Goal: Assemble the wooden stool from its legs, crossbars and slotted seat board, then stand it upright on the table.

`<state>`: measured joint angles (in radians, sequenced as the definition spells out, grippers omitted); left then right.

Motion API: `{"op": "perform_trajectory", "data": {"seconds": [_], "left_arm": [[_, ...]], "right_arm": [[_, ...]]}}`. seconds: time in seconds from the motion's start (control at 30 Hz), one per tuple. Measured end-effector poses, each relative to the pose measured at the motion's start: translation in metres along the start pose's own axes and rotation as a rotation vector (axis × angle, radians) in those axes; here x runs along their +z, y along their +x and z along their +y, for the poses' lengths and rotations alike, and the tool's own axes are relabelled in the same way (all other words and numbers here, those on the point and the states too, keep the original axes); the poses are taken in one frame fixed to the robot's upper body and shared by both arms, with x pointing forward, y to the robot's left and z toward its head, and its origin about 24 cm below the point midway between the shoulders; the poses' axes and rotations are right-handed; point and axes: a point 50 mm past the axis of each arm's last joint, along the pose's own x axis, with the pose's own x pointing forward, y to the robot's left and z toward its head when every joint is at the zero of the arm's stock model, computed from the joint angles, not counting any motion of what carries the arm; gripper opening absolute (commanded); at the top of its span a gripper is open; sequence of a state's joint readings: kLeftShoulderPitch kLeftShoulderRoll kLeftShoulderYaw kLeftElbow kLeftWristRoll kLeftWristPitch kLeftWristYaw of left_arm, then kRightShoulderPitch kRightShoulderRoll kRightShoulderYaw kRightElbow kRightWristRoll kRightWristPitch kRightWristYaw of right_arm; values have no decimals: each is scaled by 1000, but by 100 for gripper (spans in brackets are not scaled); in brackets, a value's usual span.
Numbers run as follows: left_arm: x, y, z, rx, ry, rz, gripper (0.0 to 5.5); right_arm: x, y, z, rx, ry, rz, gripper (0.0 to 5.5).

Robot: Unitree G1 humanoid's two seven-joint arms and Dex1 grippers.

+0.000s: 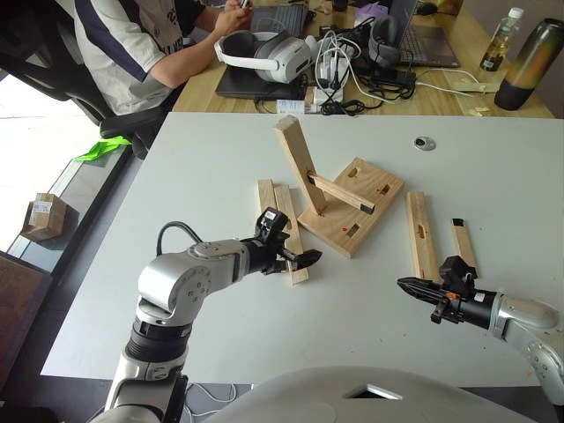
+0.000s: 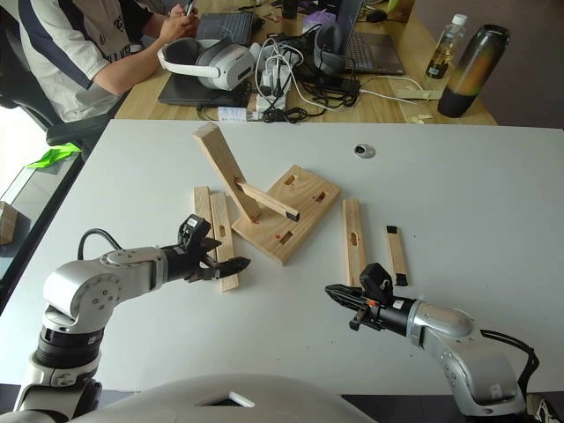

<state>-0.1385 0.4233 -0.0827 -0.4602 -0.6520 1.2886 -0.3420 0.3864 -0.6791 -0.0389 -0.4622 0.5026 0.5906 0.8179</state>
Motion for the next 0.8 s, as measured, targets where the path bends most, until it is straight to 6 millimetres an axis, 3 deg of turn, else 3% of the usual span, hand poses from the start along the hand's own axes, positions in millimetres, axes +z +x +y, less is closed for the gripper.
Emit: {"op": "perform_trajectory", "data": {"seconds": [0.47, 0.7, 0.8], "left_arm": [[2, 0, 22, 250, 32, 60, 517], [12, 0, 42, 382, -246, -64, 517], [15, -4, 50, 435, -263, -77, 517]], "right_arm": [[3, 0, 0, -3, -13, -1, 0], [0, 1, 1, -5, -8, 4, 0], [0, 1, 1, -8, -13, 9, 0]]}}
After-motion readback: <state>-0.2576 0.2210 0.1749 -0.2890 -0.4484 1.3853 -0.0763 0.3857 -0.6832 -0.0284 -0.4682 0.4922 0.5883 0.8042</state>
